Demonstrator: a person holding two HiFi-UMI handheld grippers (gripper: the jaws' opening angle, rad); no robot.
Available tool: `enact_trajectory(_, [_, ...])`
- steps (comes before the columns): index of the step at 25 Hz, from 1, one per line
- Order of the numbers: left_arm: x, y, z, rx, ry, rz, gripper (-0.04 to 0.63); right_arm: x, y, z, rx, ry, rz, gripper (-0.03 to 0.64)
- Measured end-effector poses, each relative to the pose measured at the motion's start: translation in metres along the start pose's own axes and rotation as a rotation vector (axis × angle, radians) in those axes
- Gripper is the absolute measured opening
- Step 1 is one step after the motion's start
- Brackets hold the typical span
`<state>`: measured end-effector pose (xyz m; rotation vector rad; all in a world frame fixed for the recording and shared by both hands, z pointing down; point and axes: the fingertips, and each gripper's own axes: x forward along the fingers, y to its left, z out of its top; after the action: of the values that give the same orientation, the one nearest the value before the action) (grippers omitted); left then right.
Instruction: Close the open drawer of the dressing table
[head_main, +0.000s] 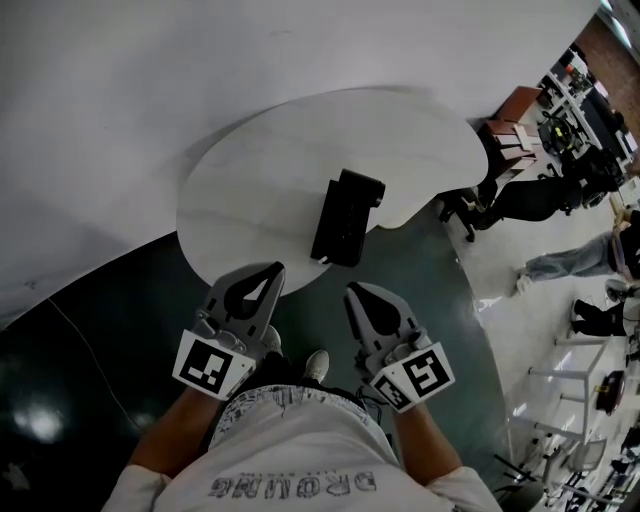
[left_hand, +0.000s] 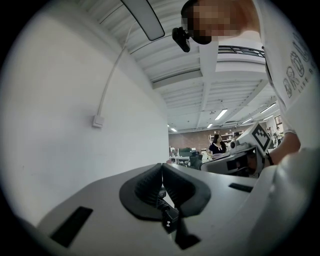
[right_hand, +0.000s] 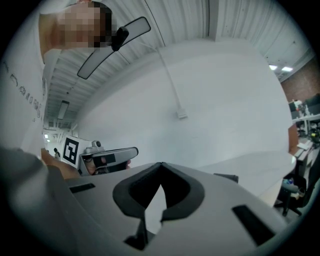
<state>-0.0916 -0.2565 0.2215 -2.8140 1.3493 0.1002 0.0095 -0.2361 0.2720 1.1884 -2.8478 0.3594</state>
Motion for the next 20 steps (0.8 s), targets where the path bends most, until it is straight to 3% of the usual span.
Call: enact_trajectory(20, [0.006, -0.005, -0.007, -0.002, 0.018, 0.011, 0.021, 0.000, -0.010, -0.002, 0.018, 0.009, 0.031, 0.006])
